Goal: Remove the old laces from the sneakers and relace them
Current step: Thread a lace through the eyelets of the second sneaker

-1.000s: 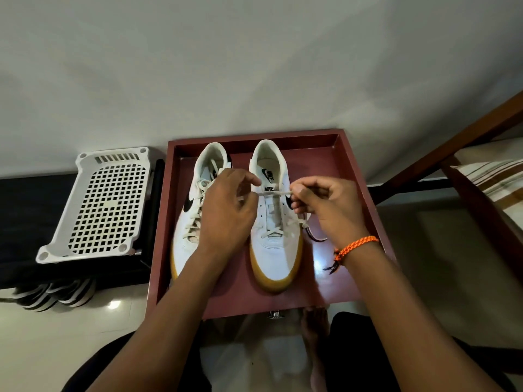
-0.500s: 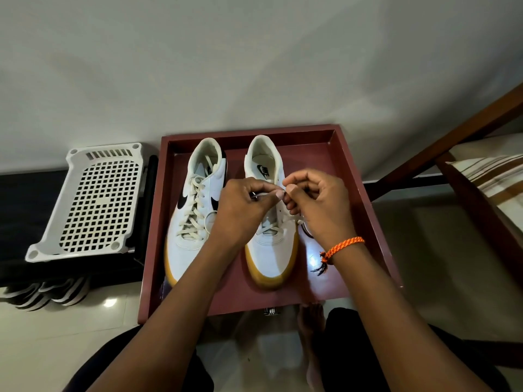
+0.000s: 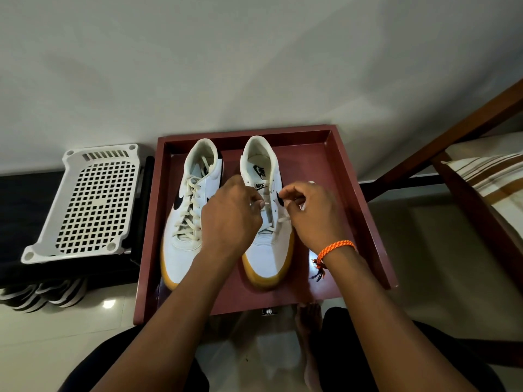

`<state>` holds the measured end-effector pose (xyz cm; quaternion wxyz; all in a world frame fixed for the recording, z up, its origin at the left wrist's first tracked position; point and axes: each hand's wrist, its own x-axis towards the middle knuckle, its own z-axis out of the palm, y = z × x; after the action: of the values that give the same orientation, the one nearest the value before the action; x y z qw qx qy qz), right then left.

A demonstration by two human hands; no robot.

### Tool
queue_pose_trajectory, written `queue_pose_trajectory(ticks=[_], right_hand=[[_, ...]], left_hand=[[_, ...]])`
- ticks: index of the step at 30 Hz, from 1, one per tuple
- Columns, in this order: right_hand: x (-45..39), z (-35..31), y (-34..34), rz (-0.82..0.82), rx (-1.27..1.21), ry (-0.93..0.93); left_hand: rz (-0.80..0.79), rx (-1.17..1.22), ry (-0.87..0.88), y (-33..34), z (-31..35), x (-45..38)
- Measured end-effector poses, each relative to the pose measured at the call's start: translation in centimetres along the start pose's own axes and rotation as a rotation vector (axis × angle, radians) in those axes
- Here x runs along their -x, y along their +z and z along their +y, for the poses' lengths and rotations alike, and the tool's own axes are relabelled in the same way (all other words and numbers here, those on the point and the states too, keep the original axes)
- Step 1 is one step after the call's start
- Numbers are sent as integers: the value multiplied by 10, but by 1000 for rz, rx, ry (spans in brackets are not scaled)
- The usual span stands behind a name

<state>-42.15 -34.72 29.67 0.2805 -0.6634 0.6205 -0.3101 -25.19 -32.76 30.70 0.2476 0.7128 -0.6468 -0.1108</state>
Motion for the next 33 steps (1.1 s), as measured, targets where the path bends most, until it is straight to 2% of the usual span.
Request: queue_pose_trajectory(ticks=[2, 5, 11, 20, 28, 33], right_hand=[[-1, 0, 3, -48, -91, 56], [0, 2, 5, -78, -95, 80], [2, 3, 3, -150, -94, 150], [4, 3, 1, -161, -130, 203], [6, 1, 2, -148, -98, 168], [7, -2, 6, -72, -11, 126]], left_hand=[[-26, -63, 35, 5, 1, 3], [-80, -45, -14, 13, 2, 5], [-125, 148, -149, 17, 4, 5], [-141, 502, -383, 29, 2, 6], [-114, 497, -305, 31, 6, 12], [-238, 342, -122, 27, 1, 7]])
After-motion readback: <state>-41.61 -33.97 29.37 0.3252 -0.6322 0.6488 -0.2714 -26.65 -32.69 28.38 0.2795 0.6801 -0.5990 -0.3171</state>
